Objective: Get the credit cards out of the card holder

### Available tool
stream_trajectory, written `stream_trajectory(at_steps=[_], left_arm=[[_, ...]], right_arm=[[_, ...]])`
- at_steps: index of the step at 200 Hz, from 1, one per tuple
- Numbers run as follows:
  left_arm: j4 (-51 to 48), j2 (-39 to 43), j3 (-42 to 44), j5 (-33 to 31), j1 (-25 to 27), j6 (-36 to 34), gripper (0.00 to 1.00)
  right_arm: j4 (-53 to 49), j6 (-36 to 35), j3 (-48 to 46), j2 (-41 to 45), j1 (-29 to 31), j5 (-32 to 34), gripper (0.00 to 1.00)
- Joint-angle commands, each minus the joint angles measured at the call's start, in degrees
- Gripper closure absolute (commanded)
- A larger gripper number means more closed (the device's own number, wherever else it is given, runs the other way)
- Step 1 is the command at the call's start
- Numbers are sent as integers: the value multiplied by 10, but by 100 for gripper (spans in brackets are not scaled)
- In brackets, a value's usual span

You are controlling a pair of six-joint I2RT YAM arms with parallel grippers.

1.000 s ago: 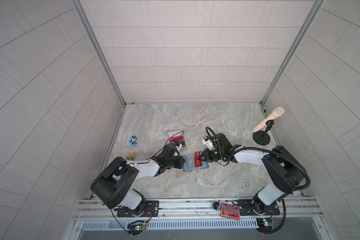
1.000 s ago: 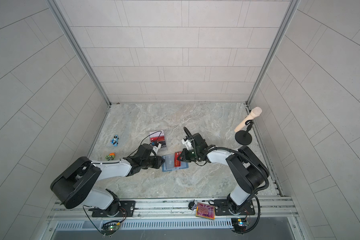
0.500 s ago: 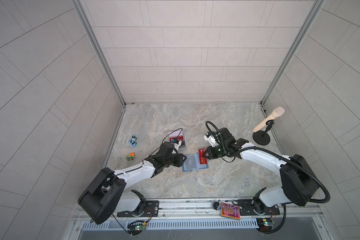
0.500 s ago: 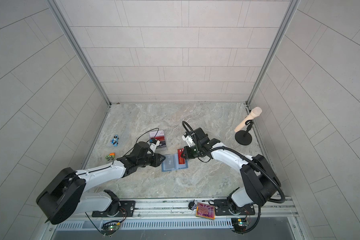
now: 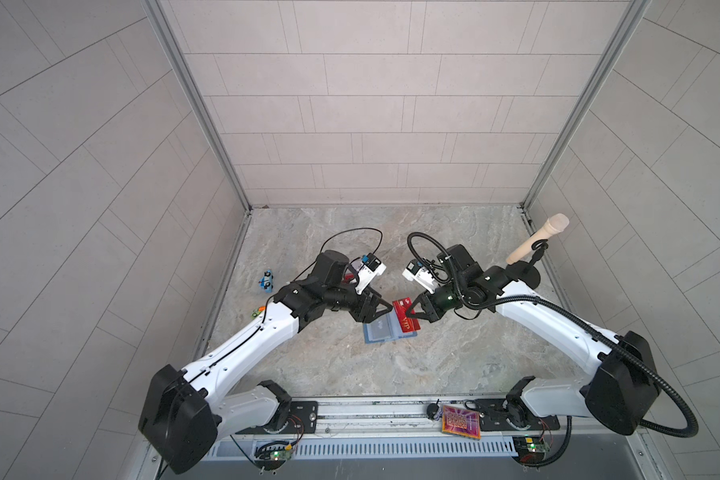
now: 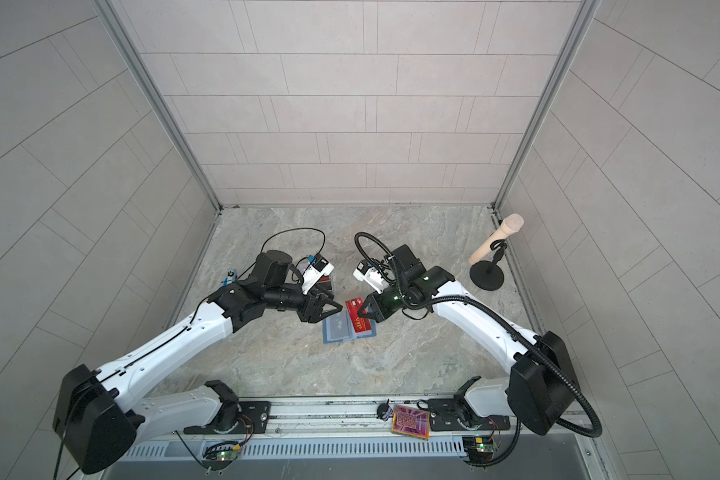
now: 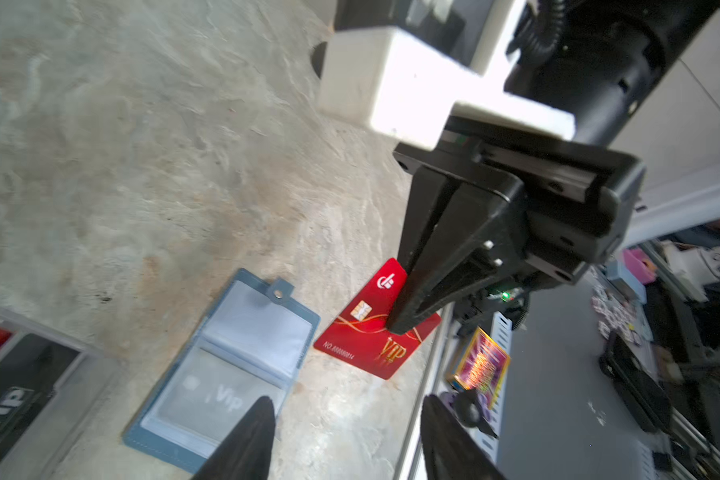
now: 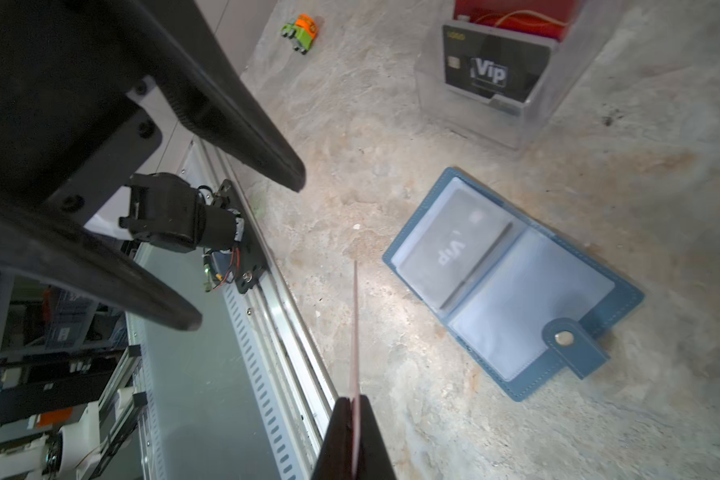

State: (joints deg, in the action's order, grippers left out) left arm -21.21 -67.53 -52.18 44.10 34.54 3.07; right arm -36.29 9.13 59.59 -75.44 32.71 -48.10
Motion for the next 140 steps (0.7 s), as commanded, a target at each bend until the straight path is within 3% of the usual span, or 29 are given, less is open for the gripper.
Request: stream_trajectory(at_steps=[1,50,86,140], left_arm=[[-66,-1,-19,105,-1,-55,39],[-106,10,-50,167,-2,-93,41],[-167,11,-73,169,-3,-132,43],[-203,17,-76,227,-3,-155,52]], right_arm=[[-32,-58,11,26,11,-61,100],[-49,-93,29,33,42,-103,100],[-83,-124,47,16,60,-118,100],[-59,-114,58,16,68,-123,100]])
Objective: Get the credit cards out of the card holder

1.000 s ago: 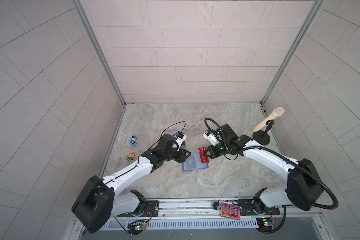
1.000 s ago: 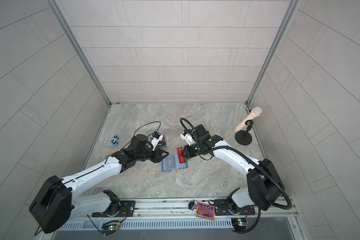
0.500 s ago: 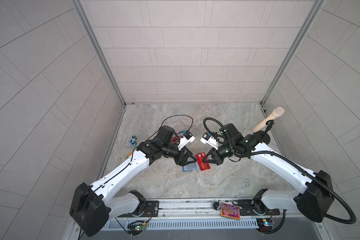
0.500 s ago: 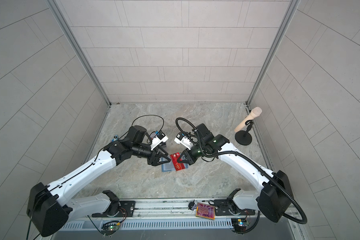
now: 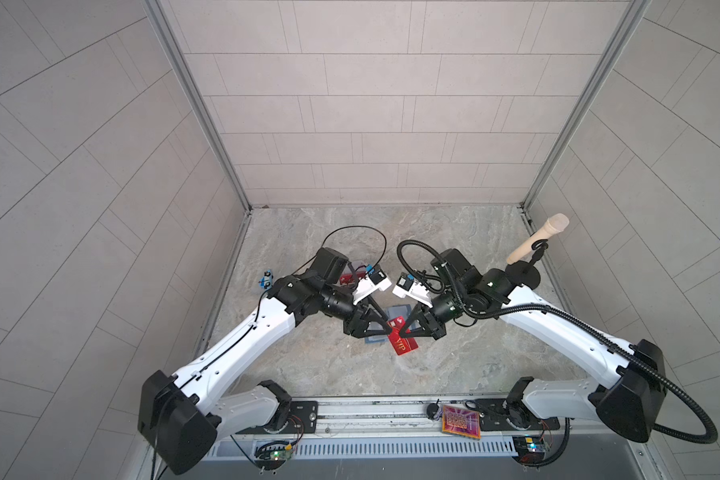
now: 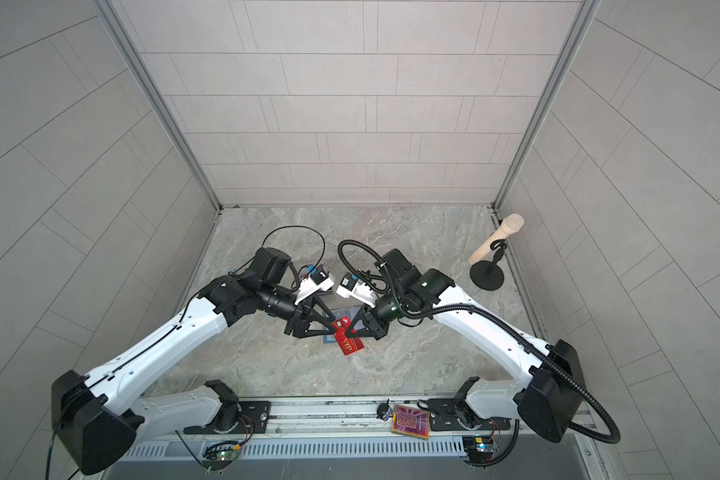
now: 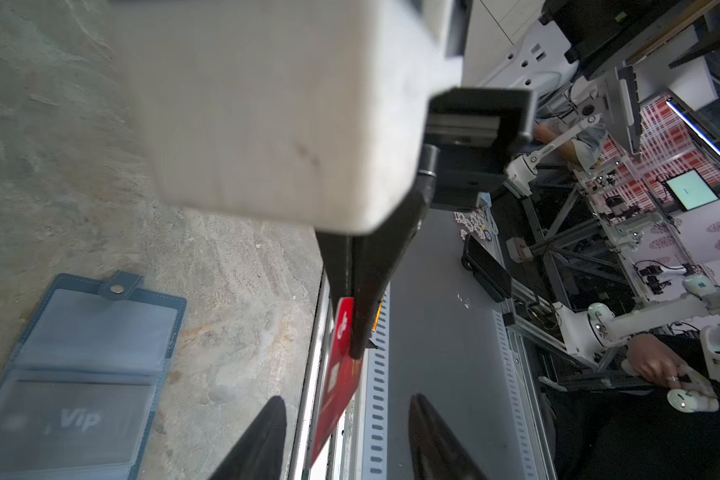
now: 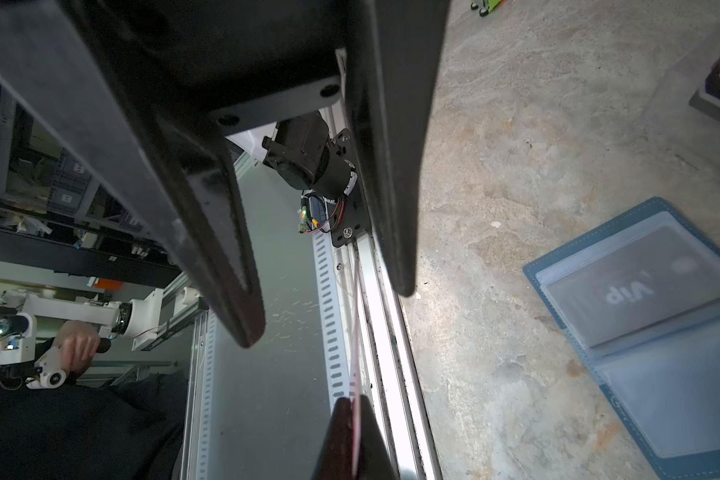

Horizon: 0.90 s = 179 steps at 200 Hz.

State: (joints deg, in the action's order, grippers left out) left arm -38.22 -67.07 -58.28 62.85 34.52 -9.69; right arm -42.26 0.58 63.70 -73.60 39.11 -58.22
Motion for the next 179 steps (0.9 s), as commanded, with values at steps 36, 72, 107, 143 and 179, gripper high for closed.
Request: stream_trajectory(at_steps=[36,72,107,143,179], left_arm=[[-16,20,-14,56,-2,-14,61],[2,27,-13,54,-2,5,72],[12,33,-10,56,-2,15,82],[52,40,3,37,-2,51,96],[100,58,21,-1,-2,93,100]], right_arm=[[2,-29,23,-14,7,-25,100],[16,-20,22,-20,9,-26,100],[29,-10,20,-19,9,-22,100],[57,21,13,-10,7,-5,100],[95,63,-5,8,-10,21,91]])
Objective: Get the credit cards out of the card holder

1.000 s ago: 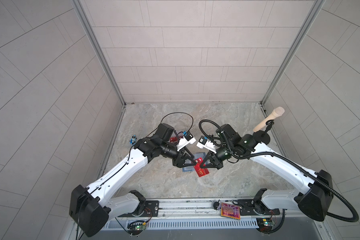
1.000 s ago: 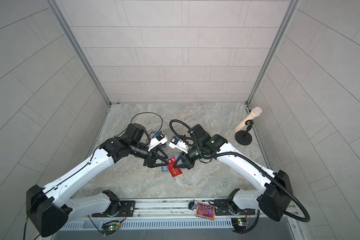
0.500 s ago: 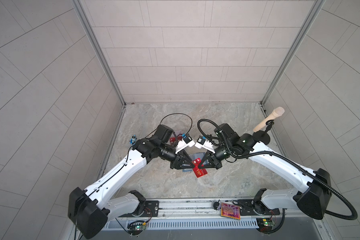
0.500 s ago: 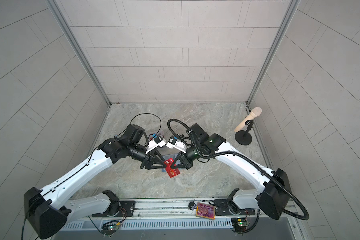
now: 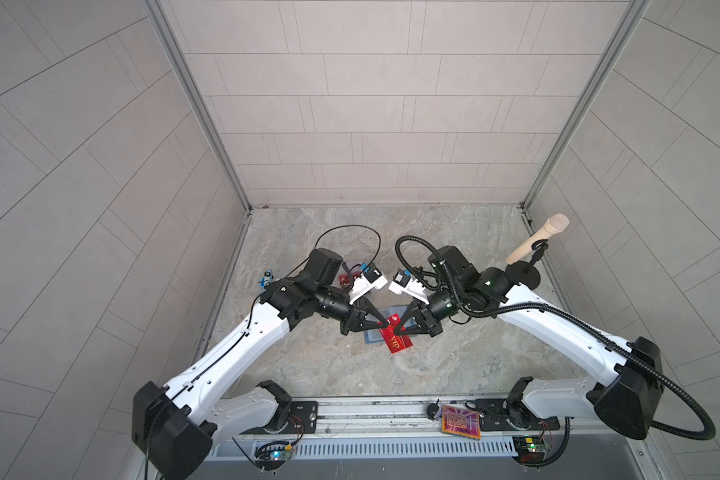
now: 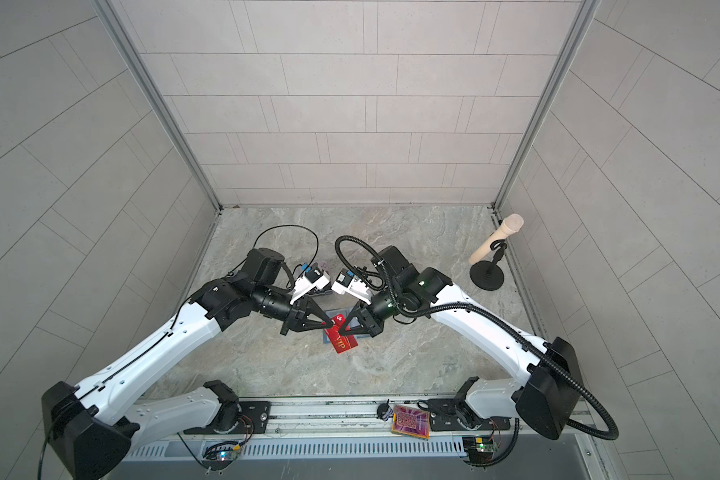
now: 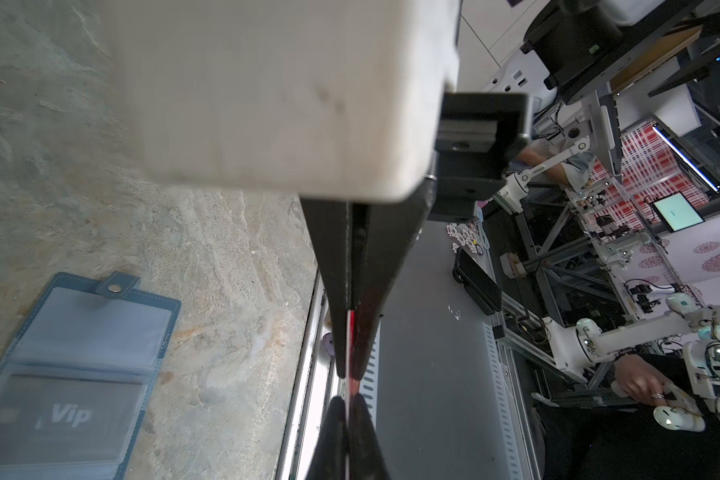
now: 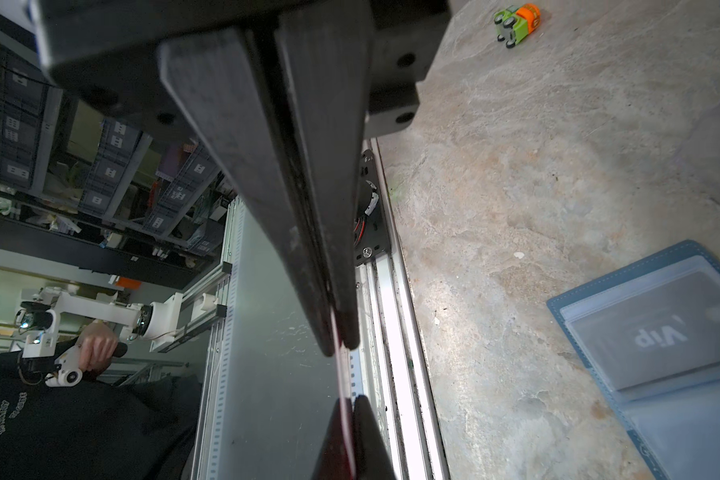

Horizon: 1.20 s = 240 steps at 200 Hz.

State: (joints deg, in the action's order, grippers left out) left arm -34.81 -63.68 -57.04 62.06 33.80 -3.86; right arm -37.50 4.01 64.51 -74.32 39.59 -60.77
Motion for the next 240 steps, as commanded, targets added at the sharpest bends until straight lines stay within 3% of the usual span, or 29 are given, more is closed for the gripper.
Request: stream_trajectory(at_steps=[1,42,69,106,176,203,240], left_arm=[[67,25,8,5,5,36,100],[140,41,36,-52,5,104,100],[211,60,57,-108,4,164,100],[336,84,109,-186,-10,262,100],[579,76,195,-261,-23,433,100],[666,66,228,-265,-23,487,100],[696,73,249,-276,-23,509,100]], right_arm=[[48,30,-14,15,-15,47,91],[147,138,-77,63,-82,83,66],[209,191,-118,99,-97,87,42],[361,306,-207,148,-97,127,29],[572,448,-284,154,-98,181,30],[614,469,-283,146,-98,188,36],[650,486,-282,146,-98,189,48]])
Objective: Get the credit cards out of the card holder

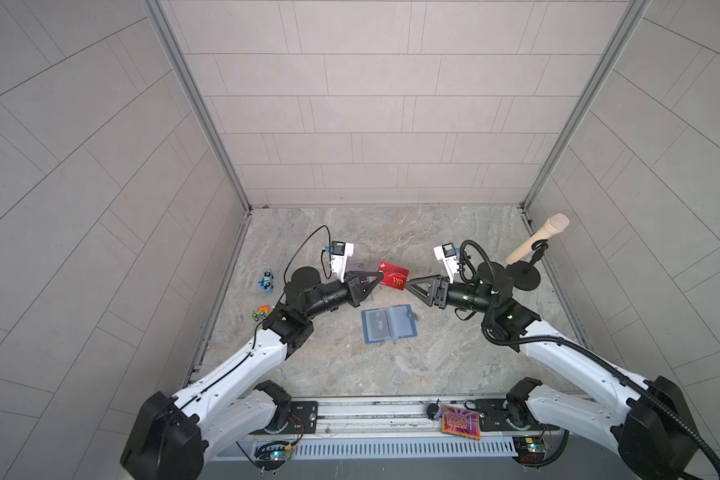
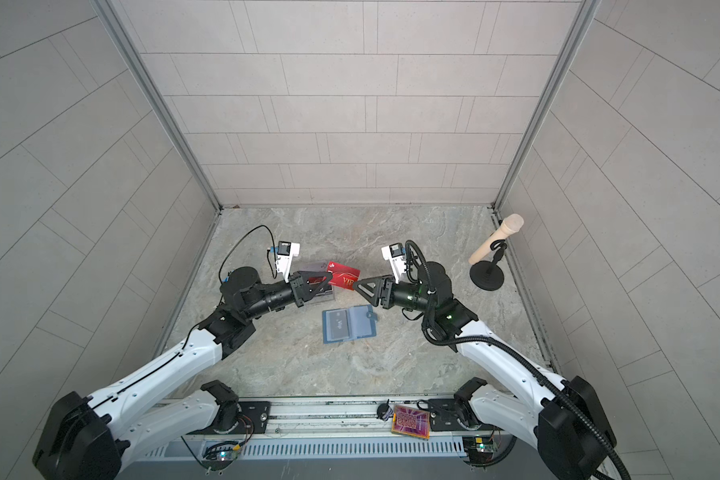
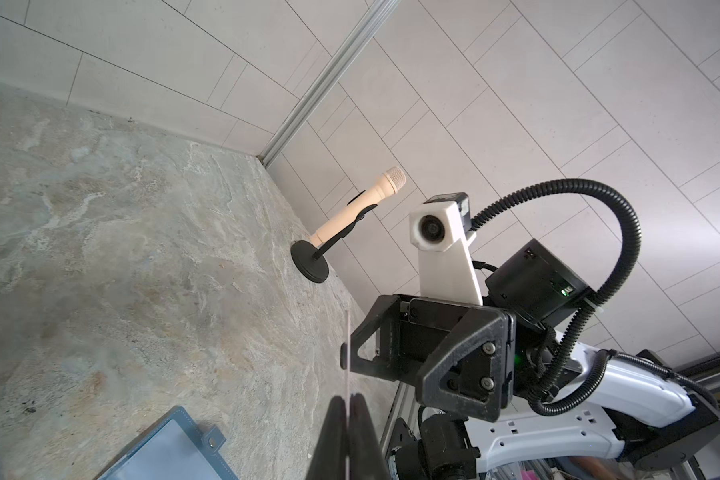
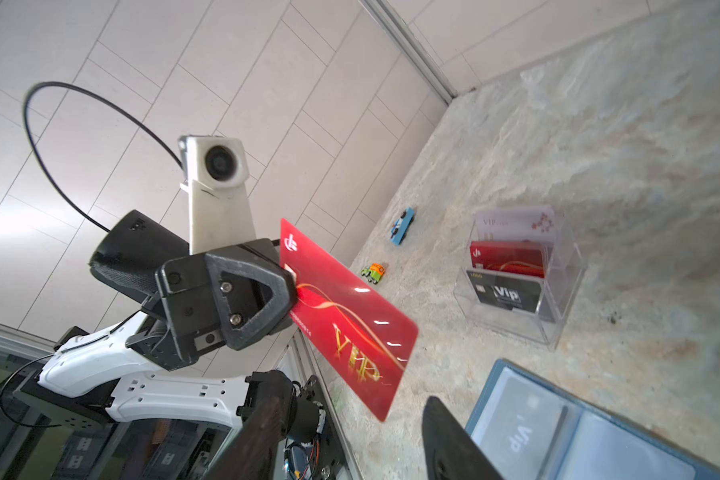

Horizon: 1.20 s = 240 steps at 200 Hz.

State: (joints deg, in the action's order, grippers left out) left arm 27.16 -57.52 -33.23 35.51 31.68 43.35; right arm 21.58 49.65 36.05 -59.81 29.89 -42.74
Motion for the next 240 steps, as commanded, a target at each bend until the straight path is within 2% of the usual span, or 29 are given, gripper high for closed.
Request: stream_trajectory(at_steps=[1,26,100,157,240], left_arm=[[79,12,11,-11,-2,38,100],[136,14,27,-11,-1,75,100],[209,1,42,-12,-2,123,100],[247,-16,54,-14,-2,139,100],[252,-23,61,-20,-2,136,99]], right_arm=[[59,30,2,0,0,9,49],[57,33,7,-3,0,4,52],[78,46,17,-13,8,-5,61],[114,63,24,-23,10,-6,68],[140,78,29,-34,13,-9,79]])
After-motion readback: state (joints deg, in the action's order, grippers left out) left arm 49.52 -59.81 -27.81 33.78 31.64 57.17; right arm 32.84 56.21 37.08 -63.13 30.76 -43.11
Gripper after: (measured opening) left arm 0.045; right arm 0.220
